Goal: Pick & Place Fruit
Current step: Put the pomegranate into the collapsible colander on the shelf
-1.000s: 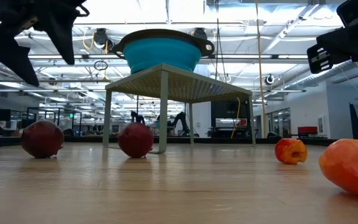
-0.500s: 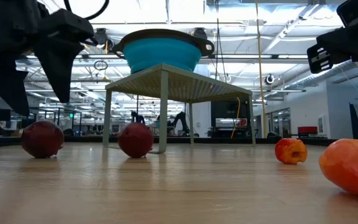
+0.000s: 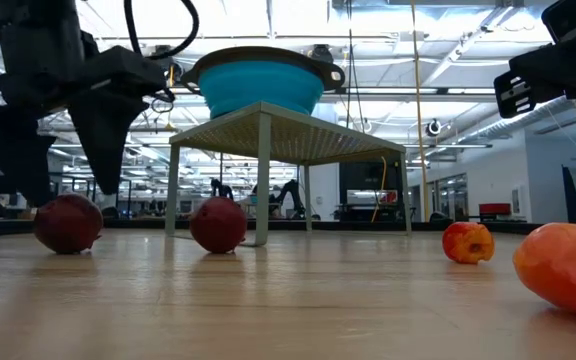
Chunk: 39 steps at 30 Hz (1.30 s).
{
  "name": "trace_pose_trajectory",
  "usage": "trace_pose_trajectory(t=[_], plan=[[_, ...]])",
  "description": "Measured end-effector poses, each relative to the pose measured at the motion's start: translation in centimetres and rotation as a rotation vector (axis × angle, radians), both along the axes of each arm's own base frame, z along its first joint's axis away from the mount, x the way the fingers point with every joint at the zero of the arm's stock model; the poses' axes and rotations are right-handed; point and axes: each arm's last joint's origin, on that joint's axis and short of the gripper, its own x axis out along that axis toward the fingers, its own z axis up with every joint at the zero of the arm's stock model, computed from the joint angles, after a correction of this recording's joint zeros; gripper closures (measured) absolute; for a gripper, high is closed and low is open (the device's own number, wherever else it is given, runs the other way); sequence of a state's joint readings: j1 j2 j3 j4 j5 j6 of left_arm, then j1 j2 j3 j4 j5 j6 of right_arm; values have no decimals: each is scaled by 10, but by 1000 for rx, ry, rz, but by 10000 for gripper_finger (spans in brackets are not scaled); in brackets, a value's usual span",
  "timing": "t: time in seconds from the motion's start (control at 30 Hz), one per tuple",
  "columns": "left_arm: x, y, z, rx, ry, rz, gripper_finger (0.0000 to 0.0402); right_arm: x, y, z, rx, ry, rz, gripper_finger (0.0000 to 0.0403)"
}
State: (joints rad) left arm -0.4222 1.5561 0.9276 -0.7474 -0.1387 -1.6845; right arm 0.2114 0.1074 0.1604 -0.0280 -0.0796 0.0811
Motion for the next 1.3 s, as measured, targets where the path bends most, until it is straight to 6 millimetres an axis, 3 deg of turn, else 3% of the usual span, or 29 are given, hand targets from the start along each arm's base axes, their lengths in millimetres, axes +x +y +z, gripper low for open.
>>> trace_pose_trajectory(t=[0.47, 0.93, 1.3], plan=[[4, 2, -8, 17, 19, -24, 53, 0, 0, 0, 0, 0, 0, 403], [11, 7, -28, -8, 112, -23, 53, 0, 0, 0, 0, 0, 0, 403], [12, 9, -28, -11, 111, -15, 53, 0, 0, 0, 0, 0, 0, 403]])
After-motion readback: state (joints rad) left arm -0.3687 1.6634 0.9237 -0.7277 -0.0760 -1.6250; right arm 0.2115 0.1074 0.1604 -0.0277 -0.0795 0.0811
